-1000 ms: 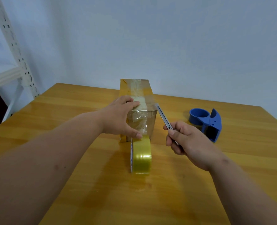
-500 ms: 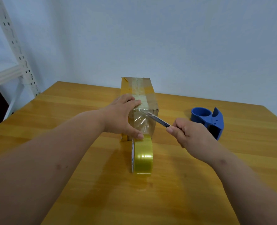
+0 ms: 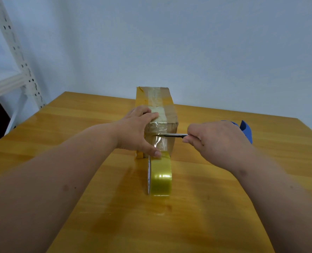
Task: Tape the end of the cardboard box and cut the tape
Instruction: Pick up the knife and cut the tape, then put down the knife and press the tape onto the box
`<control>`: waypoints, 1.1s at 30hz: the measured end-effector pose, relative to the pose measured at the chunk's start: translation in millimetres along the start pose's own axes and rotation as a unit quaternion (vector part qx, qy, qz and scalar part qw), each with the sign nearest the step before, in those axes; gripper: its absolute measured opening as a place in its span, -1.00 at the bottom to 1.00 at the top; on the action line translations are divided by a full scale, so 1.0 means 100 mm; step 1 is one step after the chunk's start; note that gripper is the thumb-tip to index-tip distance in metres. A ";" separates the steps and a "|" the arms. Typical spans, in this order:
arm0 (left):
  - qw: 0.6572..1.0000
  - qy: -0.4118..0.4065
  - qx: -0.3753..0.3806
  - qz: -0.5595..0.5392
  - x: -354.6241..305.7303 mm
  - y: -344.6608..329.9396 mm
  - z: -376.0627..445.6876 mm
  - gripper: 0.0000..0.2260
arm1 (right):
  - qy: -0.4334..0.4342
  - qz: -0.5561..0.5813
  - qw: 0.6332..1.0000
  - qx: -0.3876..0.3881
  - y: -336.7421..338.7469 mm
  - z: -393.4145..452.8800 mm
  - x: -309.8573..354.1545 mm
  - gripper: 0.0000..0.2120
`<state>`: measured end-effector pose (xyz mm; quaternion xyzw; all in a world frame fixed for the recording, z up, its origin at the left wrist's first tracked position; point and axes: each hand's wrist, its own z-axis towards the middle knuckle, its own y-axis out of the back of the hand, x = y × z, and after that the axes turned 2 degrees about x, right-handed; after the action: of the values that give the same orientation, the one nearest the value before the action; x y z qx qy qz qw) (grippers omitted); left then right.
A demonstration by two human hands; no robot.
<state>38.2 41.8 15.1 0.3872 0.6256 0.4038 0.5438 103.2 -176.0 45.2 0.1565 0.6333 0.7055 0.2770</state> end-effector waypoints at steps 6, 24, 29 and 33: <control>1.000 -0.001 -0.001 -0.006 0.00 0.00 0.00 0.11 | 0.007 -0.063 0.998 0.013 0.06 0.10 0.04 -0.59; 1.000 0.003 0.006 -0.006 -0.01 0.00 -0.01 0.13 | -0.106 -0.015 0.994 0.033 -0.29 -0.17 -0.44 -0.67; 1.000 0.005 0.010 -0.006 -0.01 0.01 -0.03 0.14 | -0.183 0.121 0.959 0.179 -0.84 -0.19 -0.46 -0.71; 1.000 0.009 0.018 -0.007 -0.02 0.02 -0.03 0.12 | -0.217 0.140 0.948 0.183 -1.06 -0.23 -0.47 -0.69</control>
<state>35.9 39.9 17.7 0.3890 0.6403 0.3919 0.5340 147.9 -217.7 -56.0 0.4415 0.6479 0.5577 0.2727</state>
